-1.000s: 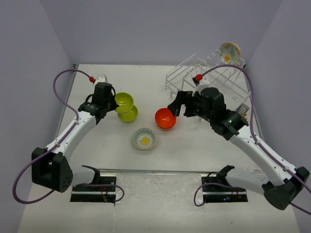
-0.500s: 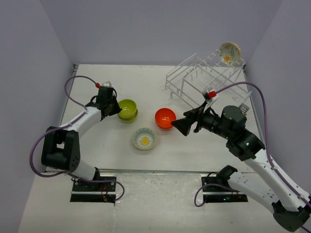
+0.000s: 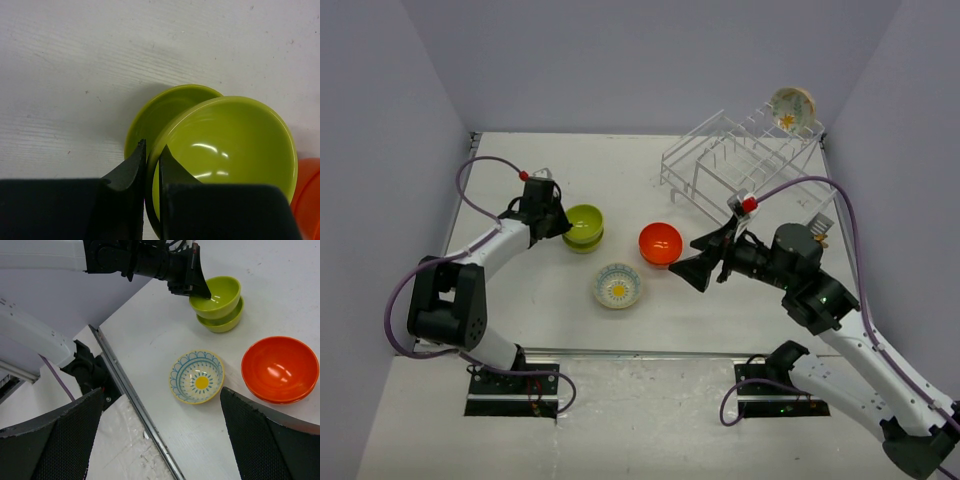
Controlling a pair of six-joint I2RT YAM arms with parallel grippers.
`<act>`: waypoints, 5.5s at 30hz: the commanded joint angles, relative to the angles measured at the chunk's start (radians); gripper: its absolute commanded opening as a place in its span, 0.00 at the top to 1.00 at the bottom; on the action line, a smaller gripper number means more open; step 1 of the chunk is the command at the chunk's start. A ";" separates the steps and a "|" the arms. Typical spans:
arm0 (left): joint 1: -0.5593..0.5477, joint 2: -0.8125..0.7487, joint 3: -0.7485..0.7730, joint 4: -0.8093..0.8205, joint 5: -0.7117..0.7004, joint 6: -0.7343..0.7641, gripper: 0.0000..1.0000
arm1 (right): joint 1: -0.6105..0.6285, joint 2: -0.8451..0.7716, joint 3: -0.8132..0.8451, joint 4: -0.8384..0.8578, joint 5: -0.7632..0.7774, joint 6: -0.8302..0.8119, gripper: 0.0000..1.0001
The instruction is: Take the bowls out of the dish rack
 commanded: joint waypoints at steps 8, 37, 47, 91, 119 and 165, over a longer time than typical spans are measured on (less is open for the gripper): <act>0.002 0.000 0.004 0.068 0.030 0.006 0.91 | -0.002 -0.010 -0.023 0.046 -0.056 -0.031 0.01; 0.002 -0.218 -0.013 -0.021 0.012 0.008 0.33 | -0.002 0.101 0.065 -0.086 0.210 -0.015 0.01; 0.002 -0.544 0.056 -0.275 -0.069 0.116 0.00 | -0.031 0.333 0.403 -0.243 0.751 -0.165 0.01; -0.052 -0.831 -0.126 -0.305 -0.111 0.244 0.00 | -0.522 1.309 1.091 0.443 1.251 -1.378 0.93; -0.052 -0.877 -0.069 -0.287 0.031 0.148 0.00 | -0.378 0.970 1.087 0.076 1.339 -0.776 1.00; -0.518 -0.402 0.068 -0.258 -0.331 -0.023 1.00 | 0.153 0.320 0.277 -0.338 0.727 0.321 0.01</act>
